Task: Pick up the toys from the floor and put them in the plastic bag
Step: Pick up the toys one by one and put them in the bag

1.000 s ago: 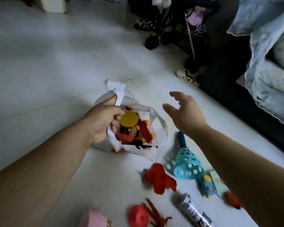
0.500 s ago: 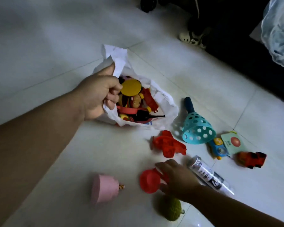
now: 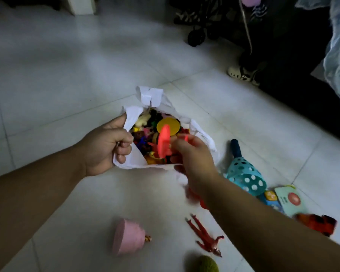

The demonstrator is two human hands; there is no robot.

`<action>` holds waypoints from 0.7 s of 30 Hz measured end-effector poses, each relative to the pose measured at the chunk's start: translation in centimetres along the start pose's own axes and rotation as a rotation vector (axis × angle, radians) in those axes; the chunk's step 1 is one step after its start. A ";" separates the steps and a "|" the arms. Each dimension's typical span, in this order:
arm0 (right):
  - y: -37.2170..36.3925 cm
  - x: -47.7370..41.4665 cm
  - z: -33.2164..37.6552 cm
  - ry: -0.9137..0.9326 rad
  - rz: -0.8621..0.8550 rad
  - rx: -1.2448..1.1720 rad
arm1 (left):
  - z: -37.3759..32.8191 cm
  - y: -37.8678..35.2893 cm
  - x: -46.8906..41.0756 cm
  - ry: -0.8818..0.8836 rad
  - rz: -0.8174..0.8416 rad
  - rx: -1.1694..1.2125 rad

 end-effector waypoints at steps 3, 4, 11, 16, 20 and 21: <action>-2.4 -4.1 2.7 -0.066 0.036 -0.027 | -0.3 -0.2 -0.3 -0.010 -0.017 -0.028; -2.9 -4.8 2.7 -0.064 0.032 0.037 | -0.5 -0.2 -0.3 -0.018 -0.015 -0.030; 2.0 3.0 -5.0 0.103 0.081 0.755 | -0.8 -0.3 -0.3 -0.063 0.035 0.005; 11.4 7.4 -14.6 -0.380 0.043 1.201 | -0.4 -0.7 -0.6 -0.061 0.073 0.024; 13.0 7.7 -17.2 -0.450 0.178 1.312 | -0.2 -1.3 -1.0 -0.053 0.086 0.022; 12.9 7.4 -17.4 -0.443 0.194 1.324 | -0.2 -1.4 -1.0 -0.051 0.087 0.023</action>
Point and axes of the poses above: each hand's wrist, its own x-axis away from the middle knuckle, its own y-axis out of the back of the hand, z = x × y, the point moved 2 cm from there along -x, towards the middle knuckle, and after that the axes turned 7 degrees about z, right-handed, at the moved point
